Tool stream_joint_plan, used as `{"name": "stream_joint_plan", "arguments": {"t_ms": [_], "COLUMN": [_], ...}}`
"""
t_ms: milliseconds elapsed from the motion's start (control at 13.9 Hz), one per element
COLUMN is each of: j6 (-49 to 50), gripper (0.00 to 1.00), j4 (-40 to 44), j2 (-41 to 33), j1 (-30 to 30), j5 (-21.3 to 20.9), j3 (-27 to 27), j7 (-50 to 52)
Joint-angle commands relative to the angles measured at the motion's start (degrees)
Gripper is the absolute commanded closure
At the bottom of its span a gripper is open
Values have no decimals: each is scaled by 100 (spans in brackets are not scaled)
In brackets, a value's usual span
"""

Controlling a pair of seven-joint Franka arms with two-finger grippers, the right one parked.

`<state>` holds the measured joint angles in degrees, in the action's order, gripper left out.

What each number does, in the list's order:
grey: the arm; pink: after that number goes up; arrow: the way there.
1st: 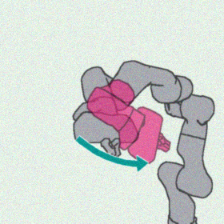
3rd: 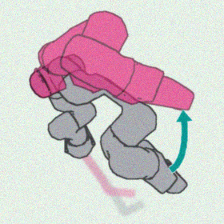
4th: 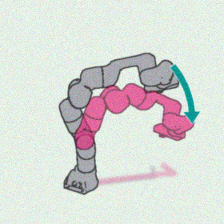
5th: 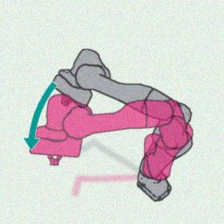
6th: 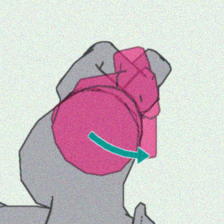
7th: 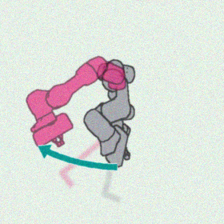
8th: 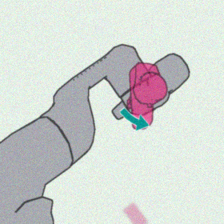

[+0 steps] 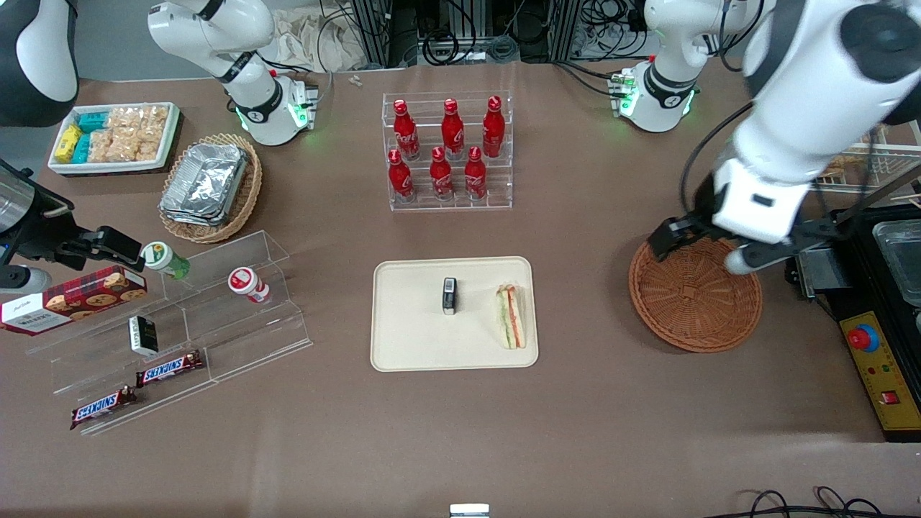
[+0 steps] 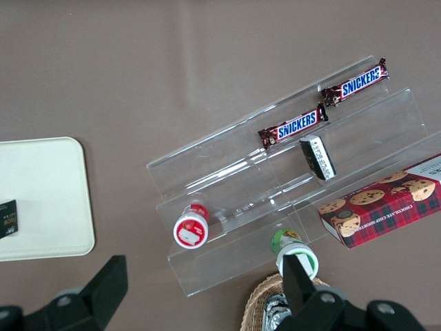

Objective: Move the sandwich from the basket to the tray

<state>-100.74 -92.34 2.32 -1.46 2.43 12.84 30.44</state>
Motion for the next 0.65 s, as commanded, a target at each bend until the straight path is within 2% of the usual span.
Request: {"name": "stream_joint_plan", "arguments": {"t_ms": [0,289,505,577], "j6": [-157,36,220,369], "gripper": [0,0,0,0], "j4": [-1065,-979,-445,-155], "j2": [-855,-629,-217,-6], "j1": [76,84,163,146], "j5": [267,127,-268,-261], "j3": [-648,-1380,-1372,-1363], "j7": [-1483,-3330,-3676,-3616]}}
